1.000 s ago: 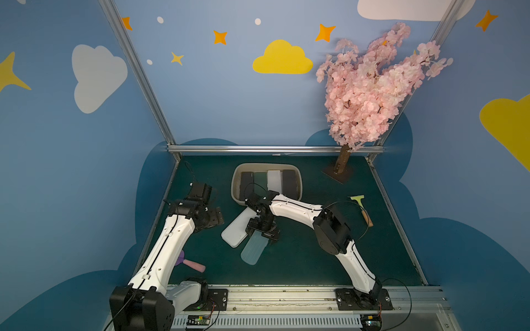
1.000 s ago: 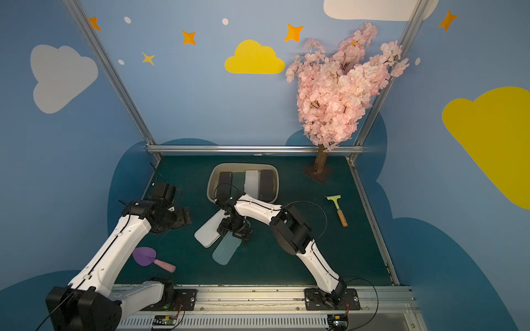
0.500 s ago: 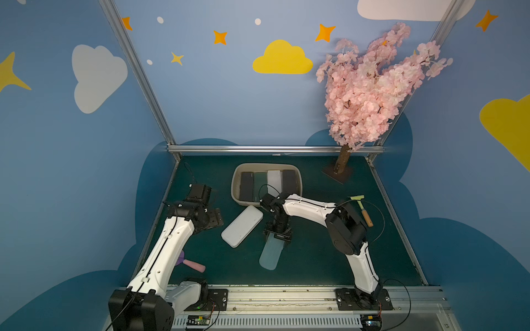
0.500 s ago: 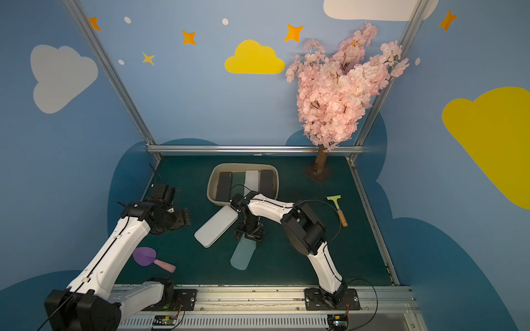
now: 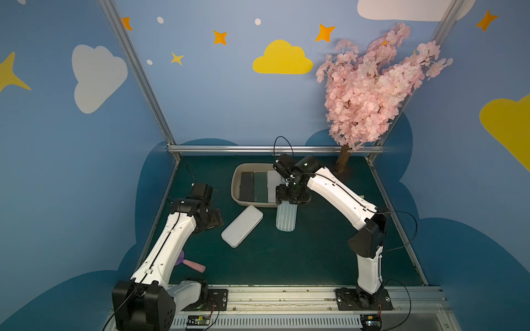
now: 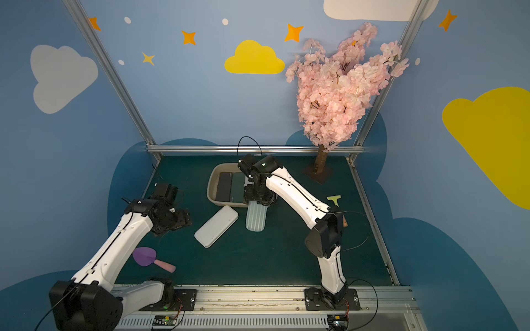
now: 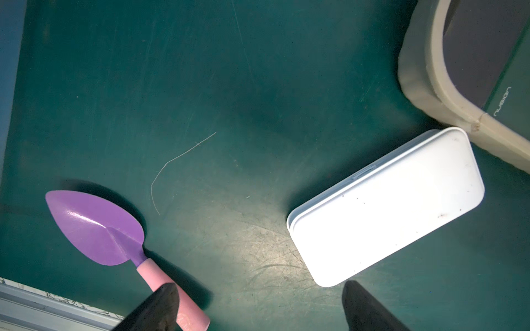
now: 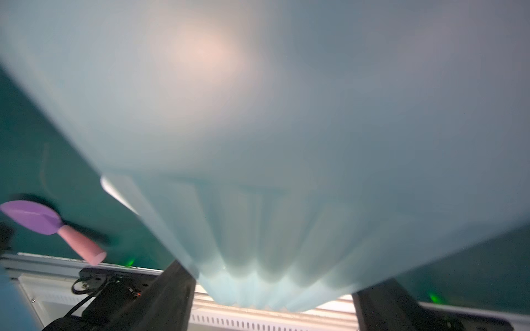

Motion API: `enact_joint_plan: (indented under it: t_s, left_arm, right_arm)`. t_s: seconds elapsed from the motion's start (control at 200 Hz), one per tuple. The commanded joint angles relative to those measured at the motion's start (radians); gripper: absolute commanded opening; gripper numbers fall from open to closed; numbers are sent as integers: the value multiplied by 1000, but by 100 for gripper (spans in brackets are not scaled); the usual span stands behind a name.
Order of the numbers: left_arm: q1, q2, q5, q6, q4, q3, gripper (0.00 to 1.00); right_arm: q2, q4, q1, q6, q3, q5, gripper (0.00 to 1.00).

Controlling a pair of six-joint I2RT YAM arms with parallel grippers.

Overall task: Put the pencil case into the storage box
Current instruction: Pick up the pencil case from the center of the board, then place the pencil case at the storage box.

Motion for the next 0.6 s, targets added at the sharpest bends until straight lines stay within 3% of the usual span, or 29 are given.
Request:
enact_joint_plan:
  t_s: [0.0,0.07,0.185,0.416,0.596]
  left_arm:
    - [4,26,3,-27,10,46,92]
    - [4,40,1,-38,10,63,92]
    - [4,62,2,-54,15,83,92]
    - [3,104,42,-65,32,105,92]
    - [4,139,51,-65,30,128,92]
  right_arm:
    - [119,-43,-13,-118,183,81,54]
    - [184,13,-20,-156,292,107,54]
    - [230,192,-32,-221,331,135,53]
    - [368,425,-68,-291,451,40,53]
    - [433,613,-70,-286,456,-7,52]
